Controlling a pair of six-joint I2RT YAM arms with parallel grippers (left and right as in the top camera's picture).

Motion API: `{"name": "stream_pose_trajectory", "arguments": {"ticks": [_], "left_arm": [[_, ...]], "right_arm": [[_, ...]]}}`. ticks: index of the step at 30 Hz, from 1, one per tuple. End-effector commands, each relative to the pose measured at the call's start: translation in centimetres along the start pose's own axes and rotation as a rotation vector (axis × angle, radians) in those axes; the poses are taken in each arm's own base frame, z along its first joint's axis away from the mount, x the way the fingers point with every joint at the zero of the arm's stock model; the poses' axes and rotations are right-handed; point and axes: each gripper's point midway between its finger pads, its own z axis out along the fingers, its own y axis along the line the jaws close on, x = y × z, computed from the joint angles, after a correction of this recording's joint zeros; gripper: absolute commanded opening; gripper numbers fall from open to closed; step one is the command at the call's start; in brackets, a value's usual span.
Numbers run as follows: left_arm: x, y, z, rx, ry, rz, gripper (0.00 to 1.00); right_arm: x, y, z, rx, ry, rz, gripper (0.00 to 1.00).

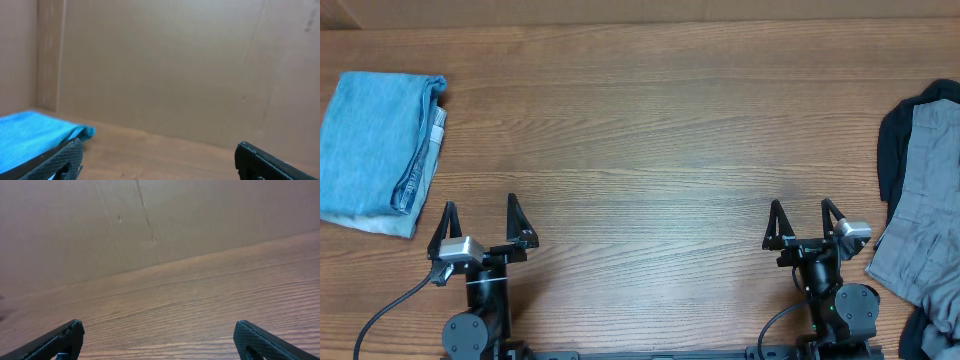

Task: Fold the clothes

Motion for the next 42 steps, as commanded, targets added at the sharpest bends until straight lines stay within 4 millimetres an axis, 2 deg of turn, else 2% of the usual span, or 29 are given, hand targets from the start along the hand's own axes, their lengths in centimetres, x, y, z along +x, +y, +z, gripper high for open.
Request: {"name": "stream_pose_trajectory", "arguments": {"ticks": [1,4,11,18,42], "left_arm": [[0.6,1.4,-0.3,-0.077,0.000,-0.013,1.00],[1.3,2.0,-0.4,-0.111,0.026,-0.009,1.00],[7.2,2.6,-1.3,-0.119,0.278,0.026,1.00],[7.5,1.6,-1.3,-0.060,0.294,0.042,1.00],[7.5,1.7,-1.3,-0.061,0.294,0.043,1.00]], "right_arm": [[0.1,-0.2,0.0,0.007,-0.005,0.003,1.00],[0.1,-0.2,0.0,0.007,-0.005,0.003,1.00],[0.1,-0.2,0.0,0.007,-0.005,0.003,1.00],[0.1,-0.2,0.0,0.007,-0.005,0.003,1.00],[0.1,-0.2,0.0,0.008,-0.005,0.003,1.00]]}}
